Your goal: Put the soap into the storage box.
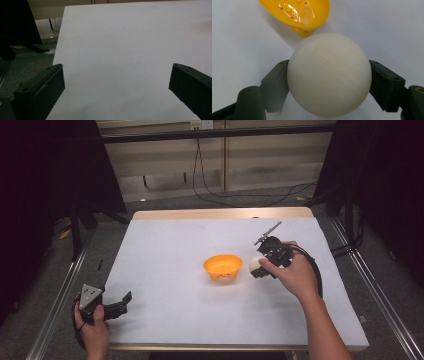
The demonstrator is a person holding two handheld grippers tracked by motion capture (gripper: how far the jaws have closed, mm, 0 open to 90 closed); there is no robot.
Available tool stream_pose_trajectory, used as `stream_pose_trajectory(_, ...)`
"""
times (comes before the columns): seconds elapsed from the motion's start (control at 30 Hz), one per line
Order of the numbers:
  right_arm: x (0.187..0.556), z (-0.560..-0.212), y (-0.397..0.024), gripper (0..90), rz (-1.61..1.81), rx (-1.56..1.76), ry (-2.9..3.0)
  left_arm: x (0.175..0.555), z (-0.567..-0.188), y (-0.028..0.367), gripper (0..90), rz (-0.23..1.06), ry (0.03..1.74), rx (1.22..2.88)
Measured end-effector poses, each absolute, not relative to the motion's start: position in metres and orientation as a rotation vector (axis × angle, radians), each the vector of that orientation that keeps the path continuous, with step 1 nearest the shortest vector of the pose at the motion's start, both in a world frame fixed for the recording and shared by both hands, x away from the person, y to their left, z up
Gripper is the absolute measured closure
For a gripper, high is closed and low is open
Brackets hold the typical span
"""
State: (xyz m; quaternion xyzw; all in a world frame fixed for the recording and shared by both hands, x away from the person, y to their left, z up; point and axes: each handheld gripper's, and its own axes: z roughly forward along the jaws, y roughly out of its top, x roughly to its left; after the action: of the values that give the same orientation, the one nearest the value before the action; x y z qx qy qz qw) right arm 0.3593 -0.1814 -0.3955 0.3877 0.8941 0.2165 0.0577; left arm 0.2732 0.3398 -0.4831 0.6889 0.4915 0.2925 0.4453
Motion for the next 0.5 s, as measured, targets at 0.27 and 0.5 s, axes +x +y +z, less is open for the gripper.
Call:
stream_pose_trajectory(0.27, 0.364, -0.390, -0.172, 24.2, 0.653, 1.156, 2.719, 0.273, -0.483, 0.340, 0.0, 0.728, 1.219, 1.708)
stream_pose_trajectory(0.5, 0.368, -0.387, -0.161, 24.2, 0.652, 1.134, 2.729, 0.273, -0.483, 0.340, 0.0, 0.727, 1.221, 1.706)
